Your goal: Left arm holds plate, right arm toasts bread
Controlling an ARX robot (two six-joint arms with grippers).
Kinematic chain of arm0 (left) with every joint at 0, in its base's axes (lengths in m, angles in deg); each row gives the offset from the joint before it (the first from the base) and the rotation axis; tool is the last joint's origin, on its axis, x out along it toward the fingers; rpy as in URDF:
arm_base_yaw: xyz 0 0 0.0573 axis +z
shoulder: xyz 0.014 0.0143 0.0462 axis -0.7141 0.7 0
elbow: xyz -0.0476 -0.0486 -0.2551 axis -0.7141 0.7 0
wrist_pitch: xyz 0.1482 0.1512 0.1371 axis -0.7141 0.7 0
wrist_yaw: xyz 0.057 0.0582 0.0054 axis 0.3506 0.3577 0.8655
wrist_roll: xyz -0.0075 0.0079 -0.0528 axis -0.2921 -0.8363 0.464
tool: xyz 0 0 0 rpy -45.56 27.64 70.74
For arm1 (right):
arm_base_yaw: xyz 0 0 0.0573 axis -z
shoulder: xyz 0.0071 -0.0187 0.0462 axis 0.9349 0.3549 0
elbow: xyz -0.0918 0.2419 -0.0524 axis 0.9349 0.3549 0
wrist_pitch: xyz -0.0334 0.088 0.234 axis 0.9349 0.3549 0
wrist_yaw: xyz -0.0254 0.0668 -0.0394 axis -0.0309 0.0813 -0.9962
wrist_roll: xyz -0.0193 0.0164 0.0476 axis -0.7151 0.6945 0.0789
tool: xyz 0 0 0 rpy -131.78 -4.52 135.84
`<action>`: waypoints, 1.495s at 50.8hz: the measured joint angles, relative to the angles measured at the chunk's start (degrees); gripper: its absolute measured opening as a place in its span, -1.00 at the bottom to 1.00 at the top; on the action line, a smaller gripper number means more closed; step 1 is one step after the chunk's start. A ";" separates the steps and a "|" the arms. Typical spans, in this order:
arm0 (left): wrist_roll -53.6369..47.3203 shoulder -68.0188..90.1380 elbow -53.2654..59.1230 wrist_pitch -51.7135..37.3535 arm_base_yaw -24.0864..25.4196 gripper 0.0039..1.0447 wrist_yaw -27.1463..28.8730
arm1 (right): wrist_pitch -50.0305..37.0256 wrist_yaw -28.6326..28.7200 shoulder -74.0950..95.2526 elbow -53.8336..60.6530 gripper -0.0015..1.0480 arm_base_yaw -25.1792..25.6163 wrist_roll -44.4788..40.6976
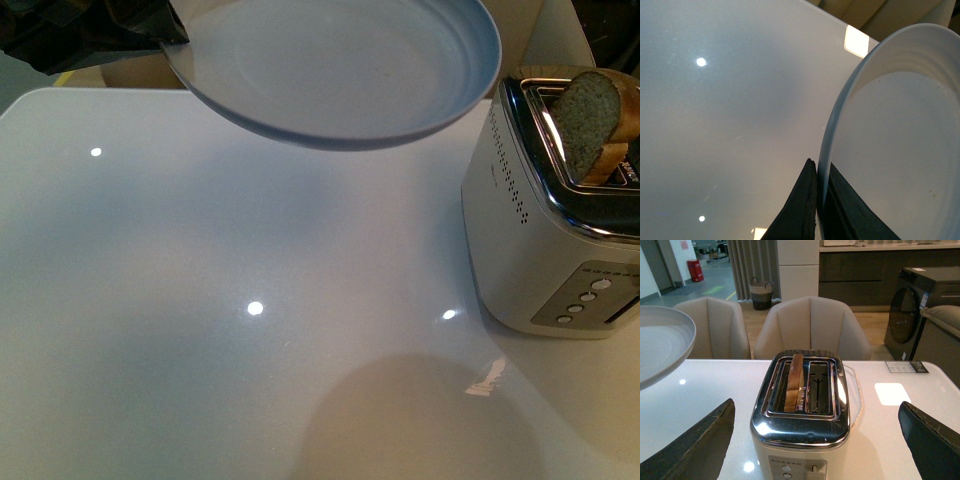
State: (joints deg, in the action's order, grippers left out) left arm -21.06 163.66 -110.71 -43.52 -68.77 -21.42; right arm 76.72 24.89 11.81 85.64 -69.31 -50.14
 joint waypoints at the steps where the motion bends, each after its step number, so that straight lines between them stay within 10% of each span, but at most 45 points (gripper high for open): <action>1: -0.68 -0.02 0.00 0.02 0.15 -0.95 -0.39 | 0.00 0.00 0.00 0.00 0.83 0.00 0.00; 43: -14.53 24.81 5.55 -21.64 33.77 -0.95 -13.79 | 0.00 0.00 -0.02 0.00 0.83 0.00 0.00; 76: -15.96 48.22 1.81 -38.27 34.82 -0.95 -21.14 | 0.00 0.00 -0.02 0.00 0.83 0.00 0.00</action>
State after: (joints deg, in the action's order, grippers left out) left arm -37.02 211.87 -108.89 -81.80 -33.96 -42.56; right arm 76.72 24.89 11.79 85.64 -69.31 -50.14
